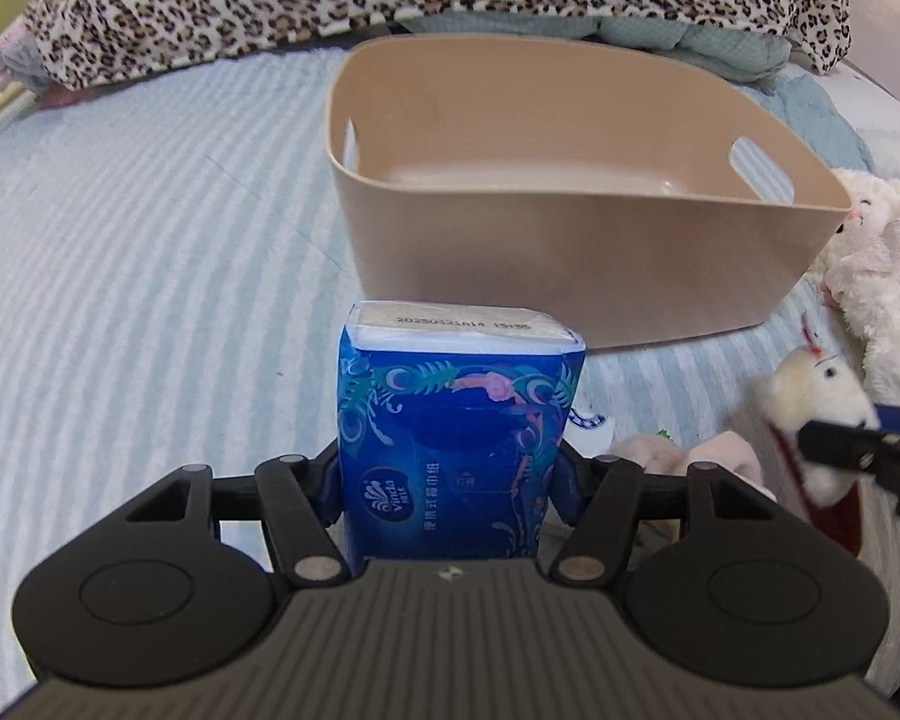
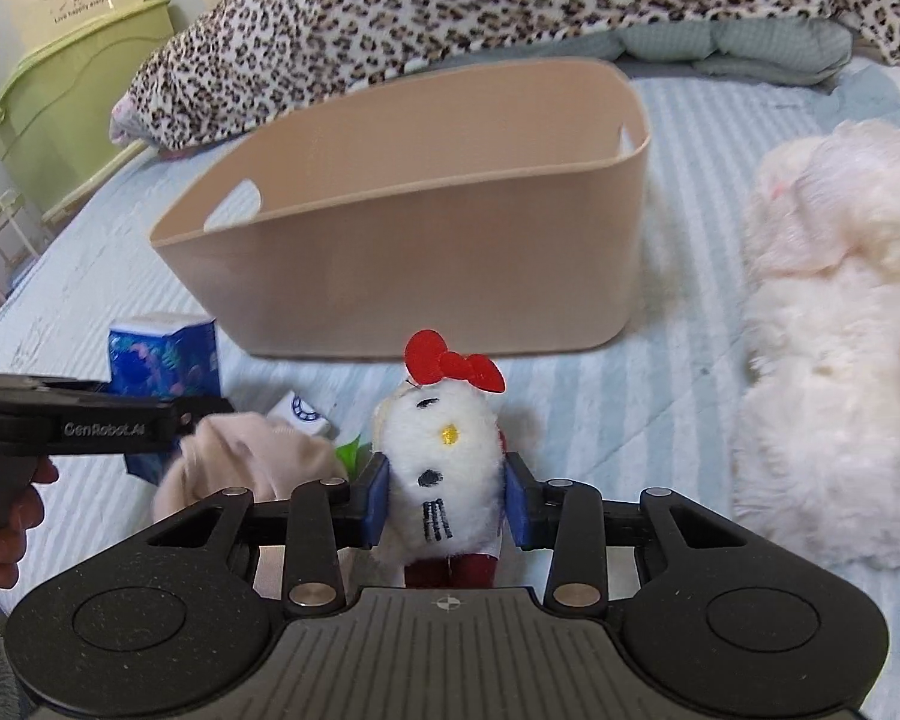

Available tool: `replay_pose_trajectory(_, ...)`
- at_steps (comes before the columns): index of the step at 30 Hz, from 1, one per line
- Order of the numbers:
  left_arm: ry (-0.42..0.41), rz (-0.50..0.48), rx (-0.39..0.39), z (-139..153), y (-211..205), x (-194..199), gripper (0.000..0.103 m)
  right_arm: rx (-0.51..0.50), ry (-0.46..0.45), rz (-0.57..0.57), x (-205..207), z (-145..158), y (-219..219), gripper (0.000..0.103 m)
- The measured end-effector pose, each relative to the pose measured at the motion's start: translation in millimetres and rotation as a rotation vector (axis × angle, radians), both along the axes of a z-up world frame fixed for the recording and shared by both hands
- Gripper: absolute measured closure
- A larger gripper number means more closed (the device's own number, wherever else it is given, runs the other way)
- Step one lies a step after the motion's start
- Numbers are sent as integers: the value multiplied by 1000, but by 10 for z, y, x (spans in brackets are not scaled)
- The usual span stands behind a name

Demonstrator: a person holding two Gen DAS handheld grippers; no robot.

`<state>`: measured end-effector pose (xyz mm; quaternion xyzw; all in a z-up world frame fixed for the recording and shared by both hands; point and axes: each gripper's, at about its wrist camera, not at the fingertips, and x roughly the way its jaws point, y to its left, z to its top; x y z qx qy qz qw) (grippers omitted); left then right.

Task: Organize objects
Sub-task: 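Carry the tissue pack and plush over the basket and release both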

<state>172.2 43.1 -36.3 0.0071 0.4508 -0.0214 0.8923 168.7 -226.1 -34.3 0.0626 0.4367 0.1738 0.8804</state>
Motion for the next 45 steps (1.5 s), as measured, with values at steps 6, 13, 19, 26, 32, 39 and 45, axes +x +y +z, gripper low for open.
replay_pose_trajectory(6, -76, 17, 14, 300, 26, -156, 39, 3, -69, -20, -99, 283, -100, 67)
replay_pose_trajectory(13, -200, 42, 40, 743, 32, -256, 39, 16, -192, -37, -123, 741, -237, 67)
replay_pose_trajectory(19, -302, 41, 29, 1120, 21, -184, 38, 39, -299, -57, 10, 1112, -311, 67)
replay_pose_trajectory(26, -372, 33, 92, 1236, -157, 142, 38, 66, -385, -80, 316, 1350, -260, 67)
replay_pose_trajectory(32, -317, 42, 86, 1035, -259, 600, 38, 58, -413, -76, 656, 1330, -94, 67)
replay_pose_trajectory(39, -224, 49, 128, 643, -362, 1028, 38, 18, -395, -77, 972, 1136, 37, 67)
replay_pose_trajectory(45, -144, 56, 126, 412, -417, 1136, 38, -4, -339, -100, 1188, 801, 143, 67)
